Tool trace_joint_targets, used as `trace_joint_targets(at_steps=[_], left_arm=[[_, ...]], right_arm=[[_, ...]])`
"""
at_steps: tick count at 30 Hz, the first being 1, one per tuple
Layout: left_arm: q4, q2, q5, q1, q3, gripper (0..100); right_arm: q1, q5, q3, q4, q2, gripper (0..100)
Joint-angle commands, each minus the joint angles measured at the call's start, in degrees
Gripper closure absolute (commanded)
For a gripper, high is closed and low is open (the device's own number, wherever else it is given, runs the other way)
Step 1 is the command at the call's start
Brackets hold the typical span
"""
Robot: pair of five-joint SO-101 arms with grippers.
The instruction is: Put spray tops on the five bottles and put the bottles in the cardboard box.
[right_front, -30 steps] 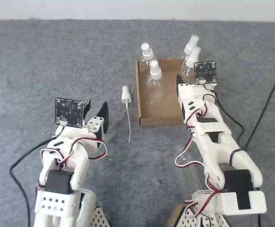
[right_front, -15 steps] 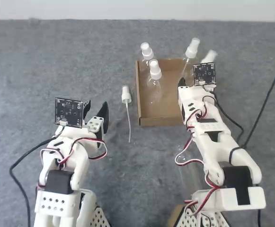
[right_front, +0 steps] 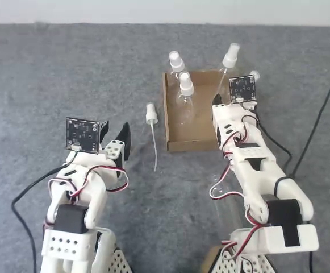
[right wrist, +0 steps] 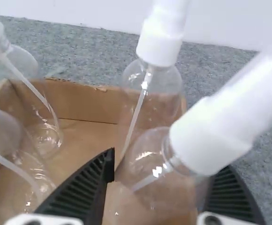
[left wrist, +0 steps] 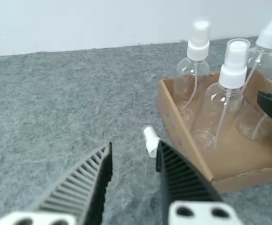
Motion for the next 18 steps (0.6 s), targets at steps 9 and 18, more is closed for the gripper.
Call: trace_joint_targets(at_steps=[9, 18], left_arm=[[-1.5, -0.7, 0.1, -0.4, -0.4, 86], [-1.5, -0.7, 0.1, -0.4, -0.4, 86]], right_arm=[[-0.2, 1.9, -2.4, -0.5, -1.5, 68.5], [-0.2, 2.0, -2.7, -0.4, -1.6, 64.7]])
